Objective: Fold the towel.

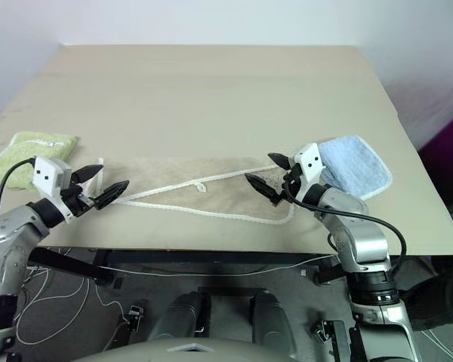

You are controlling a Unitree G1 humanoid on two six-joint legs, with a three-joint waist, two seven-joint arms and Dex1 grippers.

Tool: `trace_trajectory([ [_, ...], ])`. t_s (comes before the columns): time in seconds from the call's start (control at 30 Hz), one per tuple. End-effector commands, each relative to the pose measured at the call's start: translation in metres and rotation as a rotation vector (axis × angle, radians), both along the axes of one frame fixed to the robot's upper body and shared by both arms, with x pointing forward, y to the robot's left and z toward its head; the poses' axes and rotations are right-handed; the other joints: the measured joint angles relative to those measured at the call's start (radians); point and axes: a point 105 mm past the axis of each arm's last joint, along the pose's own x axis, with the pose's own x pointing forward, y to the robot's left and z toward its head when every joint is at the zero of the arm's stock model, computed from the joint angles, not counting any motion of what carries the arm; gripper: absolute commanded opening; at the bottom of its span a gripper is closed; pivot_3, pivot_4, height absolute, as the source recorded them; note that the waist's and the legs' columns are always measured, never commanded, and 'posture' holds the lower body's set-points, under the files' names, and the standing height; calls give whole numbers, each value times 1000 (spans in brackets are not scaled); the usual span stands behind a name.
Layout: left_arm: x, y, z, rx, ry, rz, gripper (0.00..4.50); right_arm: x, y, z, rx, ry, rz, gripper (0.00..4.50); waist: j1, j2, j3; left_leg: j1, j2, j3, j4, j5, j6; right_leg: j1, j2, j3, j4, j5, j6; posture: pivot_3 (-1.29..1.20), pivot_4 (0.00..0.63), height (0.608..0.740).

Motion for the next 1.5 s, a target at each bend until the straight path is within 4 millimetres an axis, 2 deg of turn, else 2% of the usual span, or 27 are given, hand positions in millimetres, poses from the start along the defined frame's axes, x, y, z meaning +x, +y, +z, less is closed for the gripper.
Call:
trace_trajectory([
  [0.03,0,-9,11,20,-27,-48,4459,-6,4,10,25,-41,9,4500,0,0,0,0,0,0,0,0,0,0,0,0,0,0,0,0,150,740],
  [0.33,2,-14,9,24,-17,-72,4459,-10,2,11,31,-43,-13,4500,-1,0,0,0,0,0,0,0,0,0,0,0,0,0,0,0,150,740],
  [0.67,4,-14,8,43,-25,-66,4459,2,-8,13,-9,-69,-50,4500,-2,0,0,0,0,0,0,0,0,0,0,0,0,0,0,0,150,740],
  [0.93,1,9,5,150,6,-21,4459,10,0,14,-6,-87,-34,4500,-2,0,0,0,0,0,-1,0,0,0,0,0,0,0,0,0,150,740],
  [1.23,7,46,7,310,29,-20,4459,4,6,11,11,-89,-49,4500,-1,0,0,0,0,0,-1,0,0,0,0,0,0,0,0,0,150,740],
  [1.5,14,49,9,435,100,-253,4459,4,9,7,46,-87,-84,4500,-2,0,0,0,0,0,-1,0,0,-1,0,0,0,0,0,0,150,740],
])
